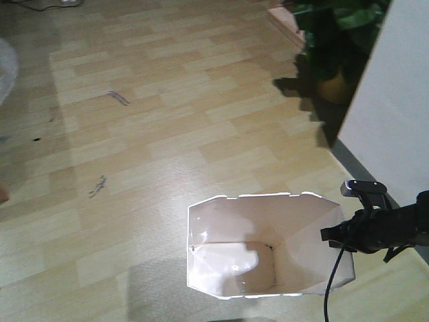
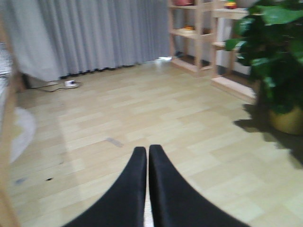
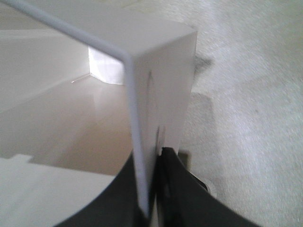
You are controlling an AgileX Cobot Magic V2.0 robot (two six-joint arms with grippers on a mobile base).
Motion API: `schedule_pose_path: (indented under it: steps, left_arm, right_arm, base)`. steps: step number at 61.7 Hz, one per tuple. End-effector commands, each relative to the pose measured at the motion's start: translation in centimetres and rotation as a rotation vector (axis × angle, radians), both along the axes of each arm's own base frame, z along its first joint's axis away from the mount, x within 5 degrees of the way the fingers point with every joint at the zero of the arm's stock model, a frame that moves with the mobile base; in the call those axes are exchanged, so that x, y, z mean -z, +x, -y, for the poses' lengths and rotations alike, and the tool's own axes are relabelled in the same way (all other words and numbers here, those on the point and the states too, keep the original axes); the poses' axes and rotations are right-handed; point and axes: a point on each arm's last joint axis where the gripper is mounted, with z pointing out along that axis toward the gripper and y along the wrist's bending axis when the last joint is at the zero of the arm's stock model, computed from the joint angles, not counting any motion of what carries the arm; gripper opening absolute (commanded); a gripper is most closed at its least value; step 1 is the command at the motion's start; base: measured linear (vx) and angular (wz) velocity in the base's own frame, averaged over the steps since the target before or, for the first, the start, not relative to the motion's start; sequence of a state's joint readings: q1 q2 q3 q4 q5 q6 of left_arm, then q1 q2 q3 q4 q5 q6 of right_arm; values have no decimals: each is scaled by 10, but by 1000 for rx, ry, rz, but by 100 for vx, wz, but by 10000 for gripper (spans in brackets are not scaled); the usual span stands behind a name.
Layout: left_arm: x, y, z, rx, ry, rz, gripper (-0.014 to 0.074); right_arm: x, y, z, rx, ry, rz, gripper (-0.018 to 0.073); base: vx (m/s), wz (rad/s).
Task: Move trash bin to bedside with robot
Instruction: 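Drive the base away from the desk, holding the bin with the right gripper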
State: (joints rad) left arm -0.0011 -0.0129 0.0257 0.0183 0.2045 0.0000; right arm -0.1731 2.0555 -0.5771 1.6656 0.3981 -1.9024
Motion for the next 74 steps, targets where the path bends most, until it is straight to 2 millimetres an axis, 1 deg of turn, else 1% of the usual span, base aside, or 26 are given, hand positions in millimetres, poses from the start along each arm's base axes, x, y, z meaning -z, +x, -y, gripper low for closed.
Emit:
schedule_pose_path:
  steps: [1, 17, 33, 74]
  left_arm:
    - [0, 0, 0, 4, -4, 62, -6]
    - [0, 0, 0, 4, -4, 62, -6]
    - [0, 0, 0, 4, -4, 62, -6]
    - [0, 0, 0, 4, -4, 62, -6]
  right_arm:
    - [-25, 13, -13, 1, 189, 125, -5]
    - [-25, 13, -13, 1, 190, 126, -5]
    - [-25, 13, -13, 1, 190, 126, -5]
    - [-25, 13, -13, 1, 190, 126, -5]
  base:
    - [14, 56]
    - [14, 49]
    - [15, 30]
    - [19, 3]
